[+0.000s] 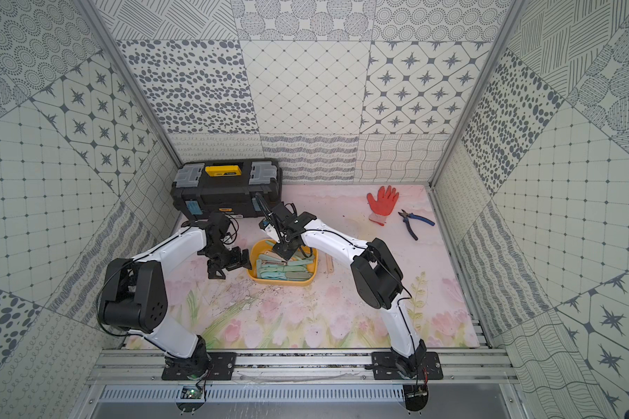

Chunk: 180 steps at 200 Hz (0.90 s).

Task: Take the fruit knife out of the storage box
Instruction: Pick up the fruit knife from the storage box, then place the fruit knife at the center of the board.

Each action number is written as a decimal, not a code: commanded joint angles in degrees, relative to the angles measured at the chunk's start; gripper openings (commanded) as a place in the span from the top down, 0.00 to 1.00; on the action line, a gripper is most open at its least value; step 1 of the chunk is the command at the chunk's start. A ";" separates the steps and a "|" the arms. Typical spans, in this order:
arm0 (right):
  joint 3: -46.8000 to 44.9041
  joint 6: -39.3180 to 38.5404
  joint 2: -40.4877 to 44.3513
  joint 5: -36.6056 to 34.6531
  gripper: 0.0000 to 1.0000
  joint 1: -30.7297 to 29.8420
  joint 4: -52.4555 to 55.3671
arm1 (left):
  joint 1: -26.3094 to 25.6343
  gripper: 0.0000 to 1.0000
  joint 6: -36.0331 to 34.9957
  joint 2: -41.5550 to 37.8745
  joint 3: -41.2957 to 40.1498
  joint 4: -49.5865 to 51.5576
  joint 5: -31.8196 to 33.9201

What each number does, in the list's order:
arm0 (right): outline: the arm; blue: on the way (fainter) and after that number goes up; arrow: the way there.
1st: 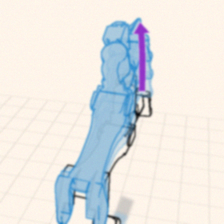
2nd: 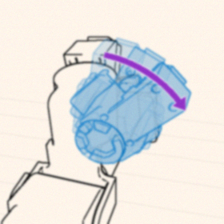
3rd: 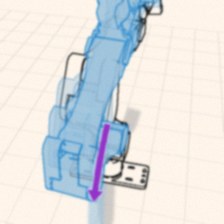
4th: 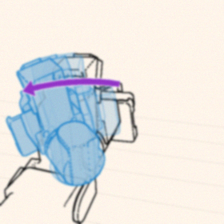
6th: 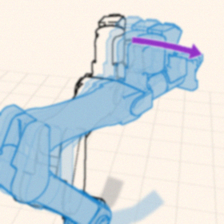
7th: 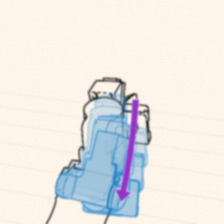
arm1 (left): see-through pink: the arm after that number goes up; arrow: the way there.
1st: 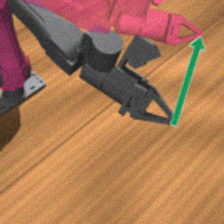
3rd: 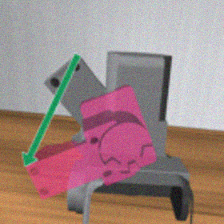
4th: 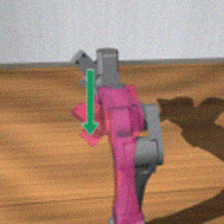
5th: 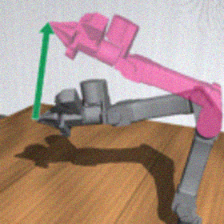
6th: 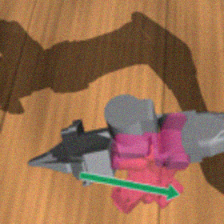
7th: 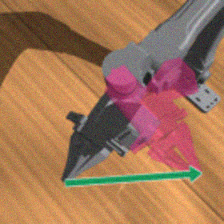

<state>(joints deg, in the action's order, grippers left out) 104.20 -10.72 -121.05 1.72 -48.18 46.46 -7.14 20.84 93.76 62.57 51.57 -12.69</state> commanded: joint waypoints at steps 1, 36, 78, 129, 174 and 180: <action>-0.23 0.88 2.48 0.32 0.95 0.19 -1.33 | 0.39 0.02 0.51 0.20 0.49 0.90 -0.06; -1.42 2.56 4.21 -0.88 0.97 0.43 -1.25 | 0.44 0.02 0.47 0.12 0.30 0.99 -0.08; -11.62 10.80 13.72 8.65 0.99 4.43 -9.73 | 0.39 0.02 0.52 0.14 0.37 0.92 0.03; -24.90 20.47 25.47 15.86 0.99 11.47 -18.89 | 0.44 0.02 0.52 0.25 0.38 0.98 0.00; -38.42 29.54 33.23 20.57 0.99 20.23 -27.83 | 0.42 0.02 0.48 0.20 0.41 0.98 -0.03; -40.02 30.67 33.83 21.21 0.99 21.53 -29.22 | 0.44 0.02 0.45 0.21 0.41 0.99 -0.12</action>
<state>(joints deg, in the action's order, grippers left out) 69.89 12.47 -90.32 18.83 -30.55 25.32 -7.14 20.84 93.76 62.57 51.57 -12.69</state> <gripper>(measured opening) 0.077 0.979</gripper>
